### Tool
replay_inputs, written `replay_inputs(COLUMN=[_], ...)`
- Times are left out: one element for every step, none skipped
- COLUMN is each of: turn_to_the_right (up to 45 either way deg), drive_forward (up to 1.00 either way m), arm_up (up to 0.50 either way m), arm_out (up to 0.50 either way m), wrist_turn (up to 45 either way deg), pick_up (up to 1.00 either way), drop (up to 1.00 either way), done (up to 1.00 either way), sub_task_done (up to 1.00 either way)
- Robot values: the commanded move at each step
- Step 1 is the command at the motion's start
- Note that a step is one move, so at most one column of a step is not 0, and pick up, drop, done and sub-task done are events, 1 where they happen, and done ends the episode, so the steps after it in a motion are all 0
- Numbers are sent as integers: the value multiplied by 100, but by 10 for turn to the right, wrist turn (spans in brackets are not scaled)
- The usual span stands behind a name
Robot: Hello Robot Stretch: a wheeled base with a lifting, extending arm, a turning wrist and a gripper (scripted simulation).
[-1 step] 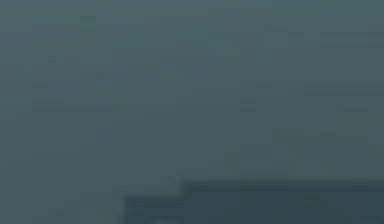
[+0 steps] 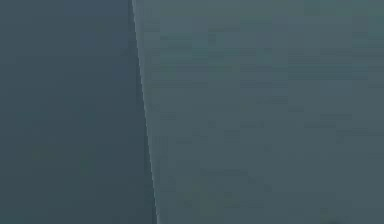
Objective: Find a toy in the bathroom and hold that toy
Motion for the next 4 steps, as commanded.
replay_inputs(turn_to_the_right=[-450, -420, 0, -240], drive_forward=[0, 0, 20, 0], arm_up=[0, 0, 0, 0], arm_out=[0, 0, 0, 0], wrist_turn=[0, 0, 0, 0], pick_up=[0, 0, 0, 0], drop=[0, 0, 0, 0], done=[0, 0, 0, 0], sub_task_done=[0, 0, 0, 0])
